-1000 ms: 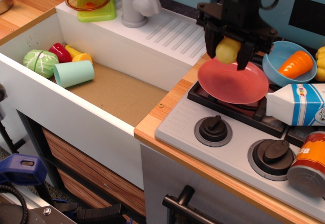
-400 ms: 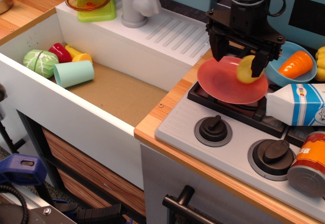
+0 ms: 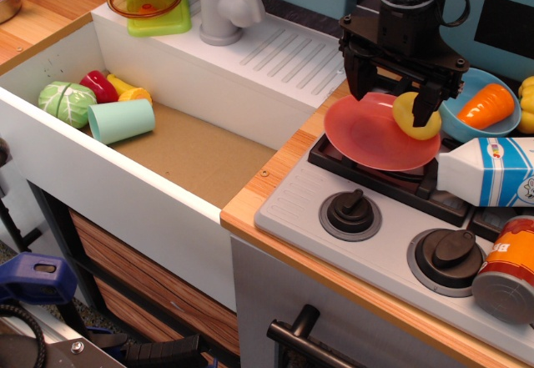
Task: Put potato on plate
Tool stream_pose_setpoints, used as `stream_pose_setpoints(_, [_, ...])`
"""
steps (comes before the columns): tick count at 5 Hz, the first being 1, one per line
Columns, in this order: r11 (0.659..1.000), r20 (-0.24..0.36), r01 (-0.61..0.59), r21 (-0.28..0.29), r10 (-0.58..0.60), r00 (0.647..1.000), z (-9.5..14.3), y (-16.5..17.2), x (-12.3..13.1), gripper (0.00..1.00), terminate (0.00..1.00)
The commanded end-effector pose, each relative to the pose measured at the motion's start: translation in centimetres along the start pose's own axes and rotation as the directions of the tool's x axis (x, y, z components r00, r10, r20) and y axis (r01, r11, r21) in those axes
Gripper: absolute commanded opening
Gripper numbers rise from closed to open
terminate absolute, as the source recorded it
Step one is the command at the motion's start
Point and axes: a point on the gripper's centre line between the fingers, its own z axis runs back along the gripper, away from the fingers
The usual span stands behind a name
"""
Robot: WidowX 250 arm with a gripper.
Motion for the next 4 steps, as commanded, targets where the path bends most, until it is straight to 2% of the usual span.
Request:
stream_pose_setpoints(1, [1.0, 0.054, -0.005, -0.001, 0.005, 0.999, 1.27, 0.26, 1.28, 1.0, 0.0])
stream_pose_setpoints(3, [1.0, 0.054, -0.005, -0.001, 0.005, 0.999, 1.27, 0.26, 1.28, 1.0, 0.0])
stream_pose_setpoints(4, [1.0, 0.054, -0.005, -0.001, 0.005, 0.999, 1.27, 0.26, 1.28, 1.0, 1.0])
